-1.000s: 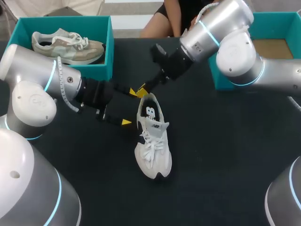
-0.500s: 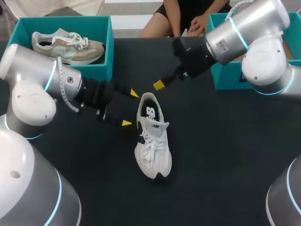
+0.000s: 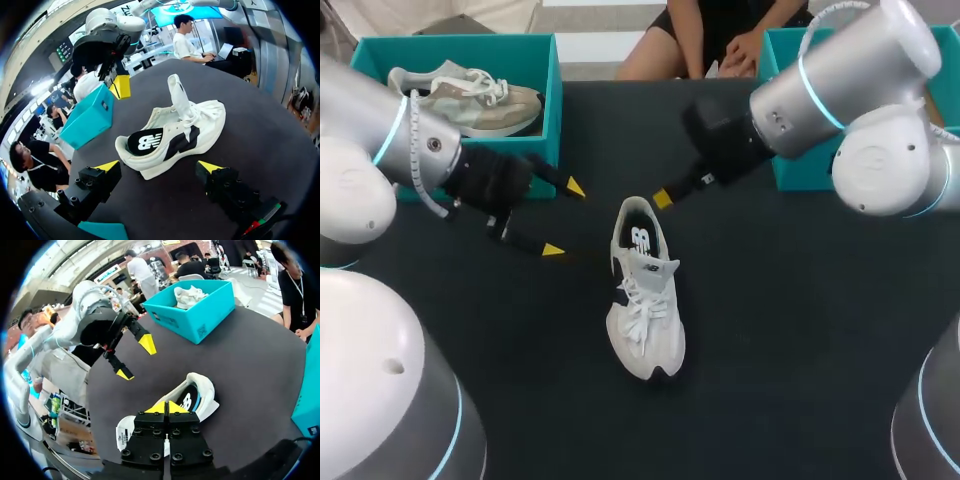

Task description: Take the shoe out of the shoebox, open the shoe tongue, remove and reinsert the insole, then place the shoe into the shoebox

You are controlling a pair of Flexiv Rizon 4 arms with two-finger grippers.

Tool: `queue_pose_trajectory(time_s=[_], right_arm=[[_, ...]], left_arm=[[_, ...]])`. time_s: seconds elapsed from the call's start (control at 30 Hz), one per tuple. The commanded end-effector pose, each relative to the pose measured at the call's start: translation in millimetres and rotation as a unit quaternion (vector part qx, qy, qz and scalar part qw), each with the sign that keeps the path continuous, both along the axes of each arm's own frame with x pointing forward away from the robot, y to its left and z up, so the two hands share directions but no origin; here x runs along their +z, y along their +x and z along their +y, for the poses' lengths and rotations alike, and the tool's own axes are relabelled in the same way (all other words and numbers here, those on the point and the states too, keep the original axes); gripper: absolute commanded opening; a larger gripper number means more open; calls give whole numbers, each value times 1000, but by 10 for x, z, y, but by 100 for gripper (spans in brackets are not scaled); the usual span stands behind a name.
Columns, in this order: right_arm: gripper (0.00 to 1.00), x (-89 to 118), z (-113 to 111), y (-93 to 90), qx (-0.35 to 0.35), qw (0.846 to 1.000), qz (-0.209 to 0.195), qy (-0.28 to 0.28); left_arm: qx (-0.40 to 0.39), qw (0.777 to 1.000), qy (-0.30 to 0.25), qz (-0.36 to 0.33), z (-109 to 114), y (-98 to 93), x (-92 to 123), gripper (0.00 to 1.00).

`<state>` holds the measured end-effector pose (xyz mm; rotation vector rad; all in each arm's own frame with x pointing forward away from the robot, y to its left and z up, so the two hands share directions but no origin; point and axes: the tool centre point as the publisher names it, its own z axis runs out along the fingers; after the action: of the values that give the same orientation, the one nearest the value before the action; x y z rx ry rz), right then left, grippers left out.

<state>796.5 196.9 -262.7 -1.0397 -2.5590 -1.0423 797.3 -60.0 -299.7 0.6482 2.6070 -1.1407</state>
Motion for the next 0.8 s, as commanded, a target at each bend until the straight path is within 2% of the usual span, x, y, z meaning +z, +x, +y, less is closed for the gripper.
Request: queue_pose_trajectory(time_s=[0.03, 0.23, 0.37, 0.53, 0.73, 0.8], right_arm=[[0, 22, 32, -4, -22, 999, -18, -32], [0, 22, 32, -4, -22, 999, -18, -32], [0, 5, 104, -28, -74, 993, -27, -92], [0, -35, 155, -69, -134, 972, -40, -189], [0, -157, 245, -122, -188, 950, -49, -246], [0, -157, 245, -122, -188, 950, -49, -246]], left_arm=[[9, 1000, 12, -9, 323, -2, 281, 100], [25, 999, 25, -17, 492, 152, 397, 100], [23, 999, 34, -11, 517, 168, 508, 100], [36, 998, 44, -11, 609, 169, 561, 100], [44, 998, 44, -8, 636, 183, 557, 100], [44, 998, 44, -8, 636, 183, 557, 100]])
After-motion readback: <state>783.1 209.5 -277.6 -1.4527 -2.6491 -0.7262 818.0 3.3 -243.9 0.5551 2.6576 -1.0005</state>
